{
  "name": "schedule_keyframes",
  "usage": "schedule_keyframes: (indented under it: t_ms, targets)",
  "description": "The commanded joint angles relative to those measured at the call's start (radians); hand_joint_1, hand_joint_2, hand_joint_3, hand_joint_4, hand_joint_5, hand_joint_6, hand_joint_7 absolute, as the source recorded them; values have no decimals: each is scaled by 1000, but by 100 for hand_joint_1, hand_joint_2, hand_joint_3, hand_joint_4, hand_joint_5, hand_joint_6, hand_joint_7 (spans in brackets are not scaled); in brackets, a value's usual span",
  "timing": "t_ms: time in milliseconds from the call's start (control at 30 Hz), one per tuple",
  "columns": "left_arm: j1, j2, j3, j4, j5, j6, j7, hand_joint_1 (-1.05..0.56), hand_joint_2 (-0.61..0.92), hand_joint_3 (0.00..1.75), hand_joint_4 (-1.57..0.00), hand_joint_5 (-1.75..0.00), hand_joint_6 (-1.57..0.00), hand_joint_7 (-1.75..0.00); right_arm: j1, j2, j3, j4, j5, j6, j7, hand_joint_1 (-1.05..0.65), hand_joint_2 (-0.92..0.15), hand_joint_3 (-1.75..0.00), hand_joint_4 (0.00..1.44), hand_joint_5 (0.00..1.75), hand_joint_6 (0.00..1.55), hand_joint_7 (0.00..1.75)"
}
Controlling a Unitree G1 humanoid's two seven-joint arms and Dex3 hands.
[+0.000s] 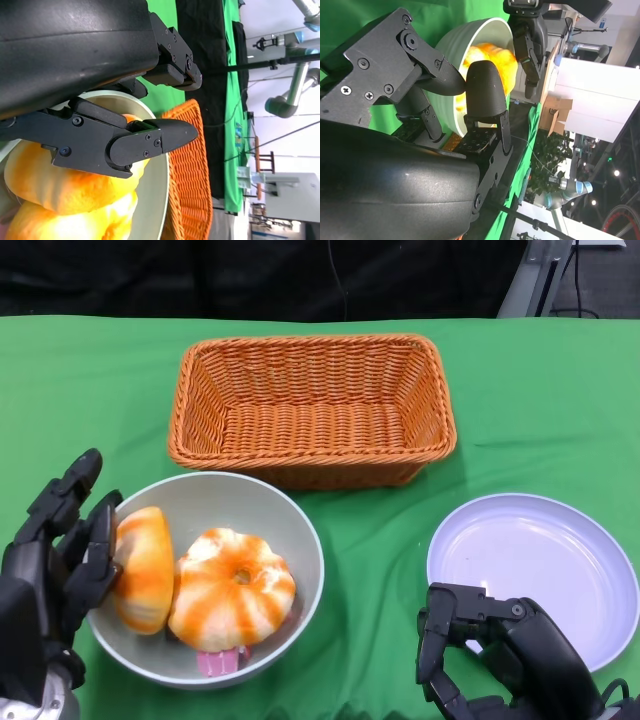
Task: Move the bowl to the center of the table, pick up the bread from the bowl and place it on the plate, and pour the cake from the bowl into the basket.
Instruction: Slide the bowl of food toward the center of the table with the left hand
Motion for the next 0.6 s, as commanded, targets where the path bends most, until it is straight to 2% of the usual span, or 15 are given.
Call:
schedule_keyframes:
  t_ms: [33,367,600]
  targets:
    - [20,-8,-7,-36,0,16,-1,-62,92,57,-47,0,-42,0,0,-4,-8,0,9,8,-2,-8,-36,-141,84,175,75,152]
    - [34,-52,-38,-116,30,60,39,-60,92,61,-40,0,-39,0,-7,0,-3,14,1,-1,-3,-10,-37,-140,84,175,75,152]
    - [29,-74,-62,-110,56,58,48,-56,92,65,-38,0,-37,0,-6,5,-3,14,8,-6,2,-9,-37,-140,85,175,75,151]
